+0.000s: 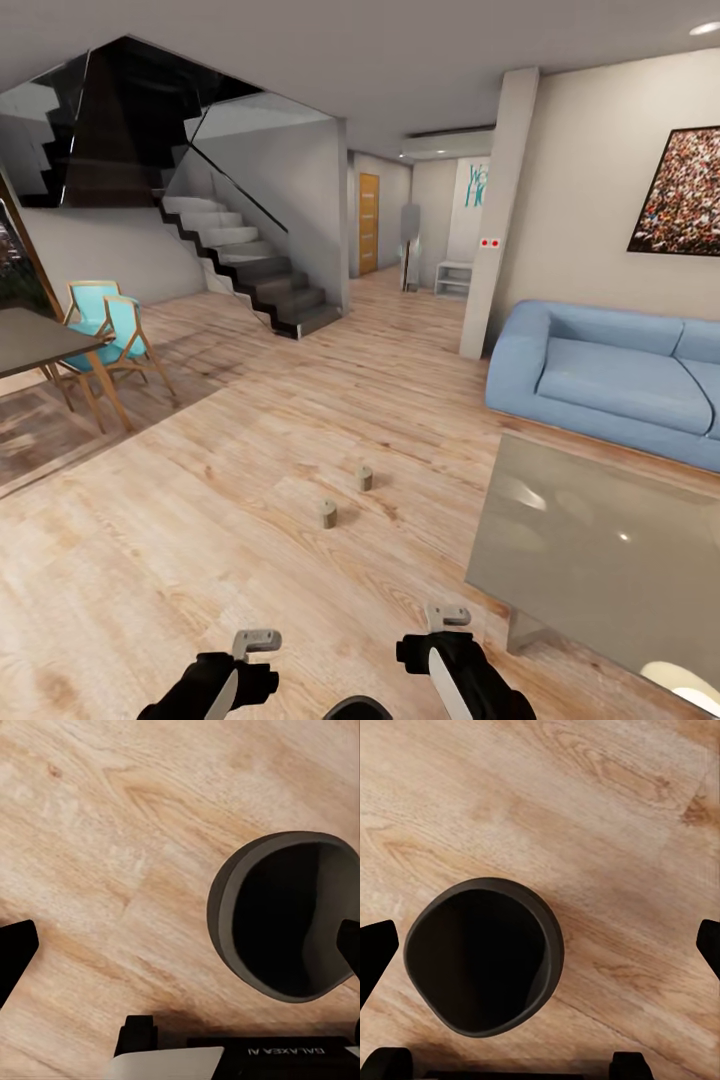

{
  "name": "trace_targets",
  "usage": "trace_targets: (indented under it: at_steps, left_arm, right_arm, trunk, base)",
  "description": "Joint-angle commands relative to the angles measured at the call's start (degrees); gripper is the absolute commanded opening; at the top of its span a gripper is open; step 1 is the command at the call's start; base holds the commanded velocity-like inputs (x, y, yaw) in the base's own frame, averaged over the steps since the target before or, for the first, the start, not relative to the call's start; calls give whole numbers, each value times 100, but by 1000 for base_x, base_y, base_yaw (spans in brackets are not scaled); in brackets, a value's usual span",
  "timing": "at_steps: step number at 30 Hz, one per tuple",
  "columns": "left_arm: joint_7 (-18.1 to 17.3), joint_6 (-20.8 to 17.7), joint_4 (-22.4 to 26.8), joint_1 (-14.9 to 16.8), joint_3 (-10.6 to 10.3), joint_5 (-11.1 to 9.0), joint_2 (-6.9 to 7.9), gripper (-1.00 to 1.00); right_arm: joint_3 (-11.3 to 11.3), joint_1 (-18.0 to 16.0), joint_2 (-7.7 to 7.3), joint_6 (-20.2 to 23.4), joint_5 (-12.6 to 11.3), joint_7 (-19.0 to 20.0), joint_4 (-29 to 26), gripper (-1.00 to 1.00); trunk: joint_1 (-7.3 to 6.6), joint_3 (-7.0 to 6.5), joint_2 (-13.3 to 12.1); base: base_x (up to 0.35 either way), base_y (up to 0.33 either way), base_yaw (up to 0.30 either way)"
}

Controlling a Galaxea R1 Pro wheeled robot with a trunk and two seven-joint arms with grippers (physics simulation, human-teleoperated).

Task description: Place each of the two pumpkins and all three candles from the living room inside a cabinet in the living room (use any cabinet), then make sure every cabinet is closed, and position the cauldron so it is next to a table in the living room.

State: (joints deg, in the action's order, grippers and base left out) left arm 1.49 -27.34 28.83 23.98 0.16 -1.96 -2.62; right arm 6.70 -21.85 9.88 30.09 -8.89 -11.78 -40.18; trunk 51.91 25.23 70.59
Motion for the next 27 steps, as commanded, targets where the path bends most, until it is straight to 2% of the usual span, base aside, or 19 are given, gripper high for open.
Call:
trace_targets:
  at_steps: [1,13,27]
  left_arm:
    - [16,-32,3,1,1,-22,-1,100]
    - [2,-14,-33,2,1,-26,-5,100]
    - [-12,110,-60,2,1,-17,-19,100]
  right_arm:
    - [24,-3,-4,21,-61,-53,-7,100]
    - [25,-3,-4,38,-51,-53,-4,100]
    - [21,2,-10,-62,-68,-31,494,100]
  trunk:
    - [23,25,46]
    - [286,240,527]
    - [594,492,1088]
  base:
    - [0,0,0]
    - [0,0,0]
    - [0,0,0]
